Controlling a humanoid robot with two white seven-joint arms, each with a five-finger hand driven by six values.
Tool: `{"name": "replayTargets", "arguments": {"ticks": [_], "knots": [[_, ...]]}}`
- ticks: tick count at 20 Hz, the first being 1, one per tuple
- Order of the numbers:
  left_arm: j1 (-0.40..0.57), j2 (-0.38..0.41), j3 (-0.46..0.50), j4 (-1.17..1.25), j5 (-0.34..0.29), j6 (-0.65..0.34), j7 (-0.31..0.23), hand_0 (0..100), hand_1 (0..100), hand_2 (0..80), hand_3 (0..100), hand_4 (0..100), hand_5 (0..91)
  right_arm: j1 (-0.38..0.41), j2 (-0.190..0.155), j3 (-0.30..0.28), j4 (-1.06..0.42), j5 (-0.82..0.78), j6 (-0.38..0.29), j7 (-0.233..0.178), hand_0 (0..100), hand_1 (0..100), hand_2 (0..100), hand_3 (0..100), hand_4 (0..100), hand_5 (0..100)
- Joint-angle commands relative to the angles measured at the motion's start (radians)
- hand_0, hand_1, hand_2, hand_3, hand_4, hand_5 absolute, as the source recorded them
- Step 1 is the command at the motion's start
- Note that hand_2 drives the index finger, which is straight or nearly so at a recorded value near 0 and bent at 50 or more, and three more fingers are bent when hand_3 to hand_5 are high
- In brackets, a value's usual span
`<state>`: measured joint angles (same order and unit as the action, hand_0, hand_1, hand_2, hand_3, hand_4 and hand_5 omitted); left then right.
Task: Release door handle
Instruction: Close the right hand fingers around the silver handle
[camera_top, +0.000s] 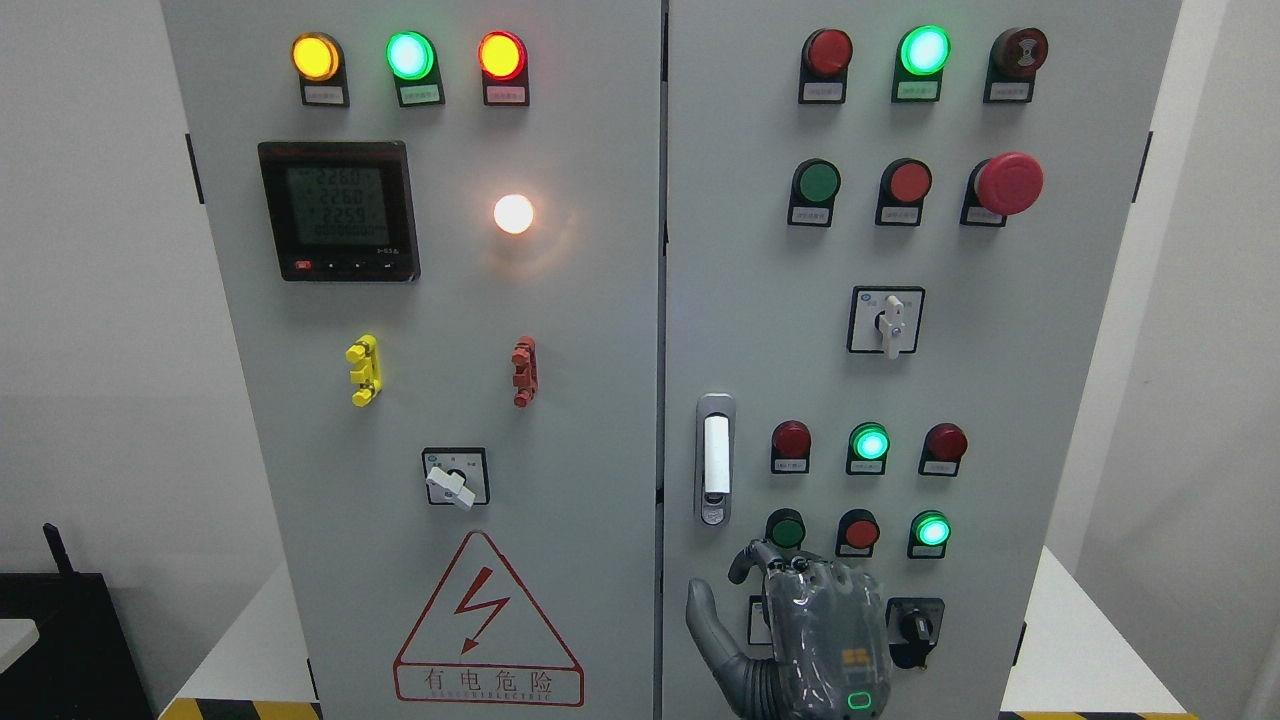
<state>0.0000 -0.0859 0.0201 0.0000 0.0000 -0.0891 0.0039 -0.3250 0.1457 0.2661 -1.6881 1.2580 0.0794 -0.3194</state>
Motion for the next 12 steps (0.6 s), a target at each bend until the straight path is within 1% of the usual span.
{"name": "replayTargets", "arguments": {"ticks": [1, 3, 6, 10, 12], "knots": [[-0.017, 0.0, 0.015, 0.023, -0.029, 0.0, -0.001, 12, 39, 0.0, 0, 0, 0.0, -0.064, 0.0, 0.005, -0.013, 0.001, 0.048, 0.051, 48, 23, 100, 100, 100, 94], [-0.017, 0.0, 0.014, 0.023, -0.029, 0.0, -0.001, 12, 39, 0.0, 0, 0, 0.0, -0.072, 0.0, 0.011, -0.012, 0.006, 0.069, 0.059, 44, 24, 100, 100, 100, 95], [-0.015, 0.0, 0.014, 0.023, -0.029, 0.0, -0.001, 12, 39, 0.0, 0, 0, 0.0, -0.071, 0.002, 0.019, -0.015, 0.008, 0.072, 0.054, 39, 27, 100, 100, 100, 95], [-0.017, 0.0, 0.014, 0.023, -0.029, 0.0, 0.001, 12, 39, 0.0, 0, 0, 0.0, -0.065, 0.002, 0.025, -0.015, 0.004, 0.072, 0.049, 36, 27, 100, 100, 100, 96], [-0.015, 0.0, 0.014, 0.023, -0.029, 0.0, -0.001, 12, 39, 0.0, 0, 0, 0.0, -0.063, 0.002, 0.03, -0.016, 0.006, 0.074, 0.048, 34, 30, 100, 100, 100, 96]]}}
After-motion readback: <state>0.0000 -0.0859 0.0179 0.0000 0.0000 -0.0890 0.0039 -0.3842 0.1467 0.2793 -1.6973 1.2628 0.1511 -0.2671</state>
